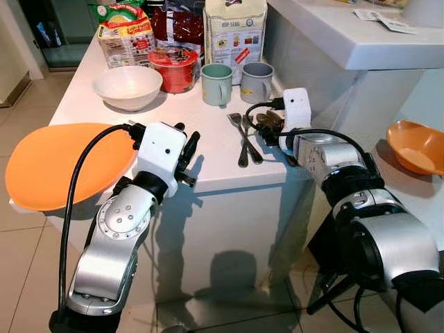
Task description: Setting the table
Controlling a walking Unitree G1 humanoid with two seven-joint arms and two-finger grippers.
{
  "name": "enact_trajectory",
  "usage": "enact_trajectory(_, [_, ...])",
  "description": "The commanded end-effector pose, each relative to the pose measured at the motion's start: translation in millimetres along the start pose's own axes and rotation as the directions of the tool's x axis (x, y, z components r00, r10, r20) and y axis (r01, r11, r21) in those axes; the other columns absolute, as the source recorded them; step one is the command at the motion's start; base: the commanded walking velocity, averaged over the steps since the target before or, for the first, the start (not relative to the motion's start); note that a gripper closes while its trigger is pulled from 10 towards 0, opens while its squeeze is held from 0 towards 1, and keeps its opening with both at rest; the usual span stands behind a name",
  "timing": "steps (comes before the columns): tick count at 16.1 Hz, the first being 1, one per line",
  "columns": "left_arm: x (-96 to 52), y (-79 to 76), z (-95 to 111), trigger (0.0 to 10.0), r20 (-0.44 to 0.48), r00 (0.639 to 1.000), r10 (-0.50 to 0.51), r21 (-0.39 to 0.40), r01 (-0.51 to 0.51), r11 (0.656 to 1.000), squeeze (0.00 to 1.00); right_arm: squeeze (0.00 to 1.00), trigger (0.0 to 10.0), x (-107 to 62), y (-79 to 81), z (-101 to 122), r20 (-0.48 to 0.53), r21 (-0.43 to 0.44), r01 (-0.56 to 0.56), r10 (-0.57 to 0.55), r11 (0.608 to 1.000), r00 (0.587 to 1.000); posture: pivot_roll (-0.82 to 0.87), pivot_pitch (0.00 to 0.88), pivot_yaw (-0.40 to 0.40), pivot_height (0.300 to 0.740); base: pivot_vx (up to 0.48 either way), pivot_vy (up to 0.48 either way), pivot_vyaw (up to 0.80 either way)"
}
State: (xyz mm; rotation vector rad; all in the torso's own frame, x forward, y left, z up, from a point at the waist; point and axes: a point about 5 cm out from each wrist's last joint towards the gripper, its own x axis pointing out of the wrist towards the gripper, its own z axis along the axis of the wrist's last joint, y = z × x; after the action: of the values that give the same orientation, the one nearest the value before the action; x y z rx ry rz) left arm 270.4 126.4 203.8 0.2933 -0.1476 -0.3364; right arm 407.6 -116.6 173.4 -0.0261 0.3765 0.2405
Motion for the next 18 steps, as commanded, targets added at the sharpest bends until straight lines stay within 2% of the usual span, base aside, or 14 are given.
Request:
enact_trajectory(1, [-1.0,-2.2,2.6,10.0,0.005,1.000,-0.021,-0.001,0.021,1.000,0.00,0.00,10.0,-0.6,-3.6,6.0,0.018,0.004,-0.004,0.004,1.000,1.000,0.06,0.010,-0.026,0.740,0.000,0.000,0.00])
enact_trajectory(7, [-4.6,-8.0,3.3,10.0,0.004,0.997,-0.083,-0.013,0.083,0.996,0.00,0.00,10.0,0.9,-6.5,-4.2,-0.003,0.003,0.006,-0.006,1.000,1.000,0.06,0.004,-0.031,0.740,0.000,0.000,0.00])
enact_trajectory(8, [-5.2,-9.8,3.4,10.0,0.004,0.995,-0.097,-0.016,0.097,0.995,0.00,0.00,9.7,1.2,-6.8,-9.5,-0.020,0.015,0.002,-0.002,1.000,1.000,0.06,0.004,-0.032,0.740,0.000,0.000,0.00])
enact_trajectory(9, [-5.9,-11.0,3.7,10.0,0.003,0.994,-0.112,-0.017,0.112,0.994,0.00,0.00,7.2,1.5,-6.8,-14.4,-0.039,0.025,-0.004,0.005,1.000,0.999,0.07,0.005,-0.033,0.740,0.000,0.000,0.00])
enact_trajectory(10, [-6.8,-12.1,4.1,10.0,0.002,0.992,-0.128,-0.018,0.128,0.992,0.00,0.00,3.0,1.6,-6.5,-17.3,-0.052,0.041,-0.011,0.013,0.999,0.999,0.07,0.006,-0.034,0.740,0.000,0.000,0.00])
enact_trajectory(11, [-8.2,-13.7,4.4,10.0,0.000,0.988,-0.155,-0.020,0.155,0.988,0.00,0.00,0.0,1.6,-6.7,-18.6,-0.061,0.045,-0.012,0.014,0.999,0.998,0.07,0.007,-0.034,0.740,0.000,0.000,0.00])
enact_trajectory(14, [-13.7,-19.0,3.3,10.0,-0.013,0.971,-0.240,-0.016,0.240,0.971,0.00,0.00,0.0,1.0,-9.1,-18.8,-0.076,0.048,-0.010,0.013,0.999,0.997,0.06,0.012,-0.032,0.740,0.000,0.000,0.00])
enact_trajectory(18, [-13.3,-19.6,3.5,10.0,-0.016,0.969,-0.247,-0.013,0.247,0.969,0.00,0.00,0.0,0.0,-13.3,-15.9,-0.078,0.007,-0.001,0.002,1.000,0.997,0.06,0.016,-0.034,0.740,0.000,0.000,0.00])
